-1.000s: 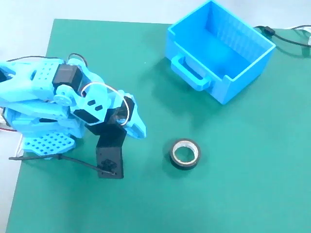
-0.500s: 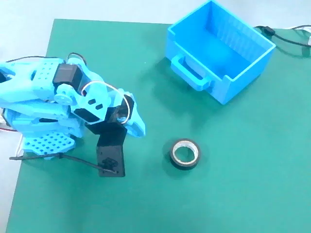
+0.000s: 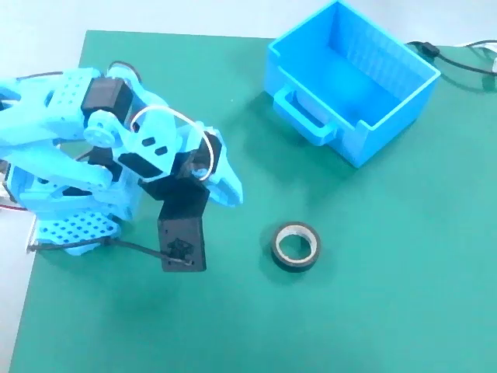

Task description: Put the tape in the box

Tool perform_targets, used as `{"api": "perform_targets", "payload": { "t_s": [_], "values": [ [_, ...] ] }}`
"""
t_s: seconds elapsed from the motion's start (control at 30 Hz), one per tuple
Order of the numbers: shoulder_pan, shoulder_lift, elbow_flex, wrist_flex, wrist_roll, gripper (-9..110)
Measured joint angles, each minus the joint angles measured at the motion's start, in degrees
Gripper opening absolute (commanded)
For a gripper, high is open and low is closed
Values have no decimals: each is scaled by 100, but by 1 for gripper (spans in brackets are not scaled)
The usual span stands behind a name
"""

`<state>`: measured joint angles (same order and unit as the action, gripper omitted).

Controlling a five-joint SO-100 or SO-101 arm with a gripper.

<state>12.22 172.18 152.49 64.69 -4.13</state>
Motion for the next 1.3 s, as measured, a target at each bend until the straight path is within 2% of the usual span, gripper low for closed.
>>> {"api": "perform_targets", "payload": {
  "t_s": [0.4, 0.83, 1.3],
  "values": [
    [721, -3560, -2874, 387, -9, 18],
    [642, -5432, -3375, 809, -439, 32],
    [431, -6363, -3384, 773, -527, 37]
  ]
}}
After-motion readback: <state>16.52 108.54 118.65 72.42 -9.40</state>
